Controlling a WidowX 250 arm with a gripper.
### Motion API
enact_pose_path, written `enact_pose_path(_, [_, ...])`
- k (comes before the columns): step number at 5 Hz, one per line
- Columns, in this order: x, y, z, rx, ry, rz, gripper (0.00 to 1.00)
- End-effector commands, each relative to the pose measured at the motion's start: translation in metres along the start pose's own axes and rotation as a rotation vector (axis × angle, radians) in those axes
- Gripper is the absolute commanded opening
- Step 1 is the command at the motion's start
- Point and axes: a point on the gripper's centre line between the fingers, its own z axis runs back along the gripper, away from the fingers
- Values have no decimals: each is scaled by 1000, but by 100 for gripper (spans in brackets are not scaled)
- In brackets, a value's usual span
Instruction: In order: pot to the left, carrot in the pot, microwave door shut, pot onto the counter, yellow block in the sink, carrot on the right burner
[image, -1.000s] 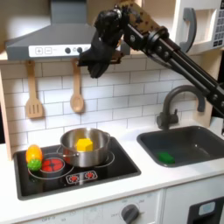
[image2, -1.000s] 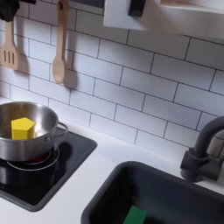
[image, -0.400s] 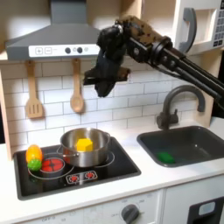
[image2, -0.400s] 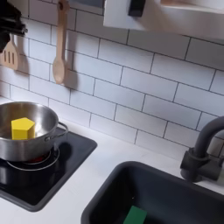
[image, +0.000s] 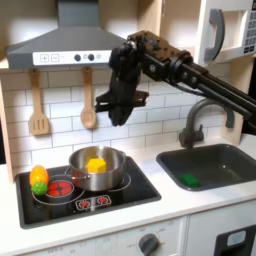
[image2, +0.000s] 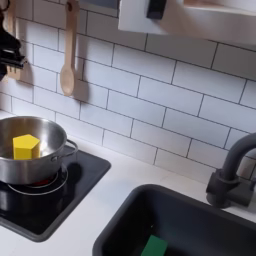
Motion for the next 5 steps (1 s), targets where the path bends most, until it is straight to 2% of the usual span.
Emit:
enact_pose_path(1, [-12, -13, -23, -14, 76, -56, 100])
enact_pose_path(3, [-17, -31, -40, -35, 125, -102, 100])
enact_pose_path(5, [-21, -39, -47, -40, 156, -126, 100])
